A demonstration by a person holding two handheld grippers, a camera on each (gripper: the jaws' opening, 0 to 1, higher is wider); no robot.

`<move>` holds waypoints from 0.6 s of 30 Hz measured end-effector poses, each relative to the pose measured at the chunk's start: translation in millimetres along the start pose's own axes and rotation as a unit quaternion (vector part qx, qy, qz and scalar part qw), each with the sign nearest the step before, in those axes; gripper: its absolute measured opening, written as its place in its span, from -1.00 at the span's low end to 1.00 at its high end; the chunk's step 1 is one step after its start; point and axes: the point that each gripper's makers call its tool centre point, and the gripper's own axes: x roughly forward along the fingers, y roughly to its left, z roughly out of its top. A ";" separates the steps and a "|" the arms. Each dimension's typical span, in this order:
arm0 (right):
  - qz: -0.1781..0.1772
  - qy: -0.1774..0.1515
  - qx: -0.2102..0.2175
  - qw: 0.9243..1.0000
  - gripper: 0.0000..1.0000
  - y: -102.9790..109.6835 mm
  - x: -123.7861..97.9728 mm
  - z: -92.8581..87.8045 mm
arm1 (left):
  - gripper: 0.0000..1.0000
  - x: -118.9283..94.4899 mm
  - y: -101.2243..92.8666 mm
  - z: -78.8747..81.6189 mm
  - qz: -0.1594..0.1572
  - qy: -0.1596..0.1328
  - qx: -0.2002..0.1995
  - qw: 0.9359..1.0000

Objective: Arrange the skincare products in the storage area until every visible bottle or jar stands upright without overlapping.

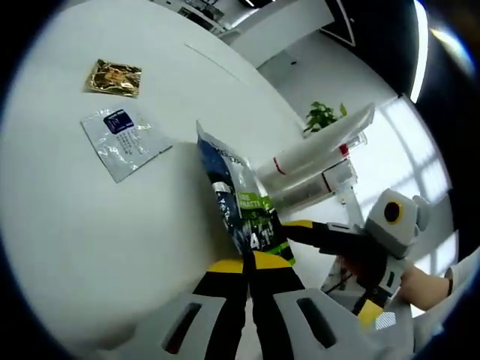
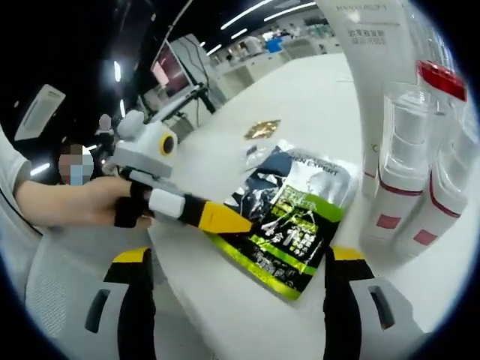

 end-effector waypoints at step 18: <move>-0.039 0.026 -0.056 0.997 0.99 -9.6 -51.0 -18.6 | -1.00 4.9 0.3 -8.1 0.013 0.016 0.011 1.000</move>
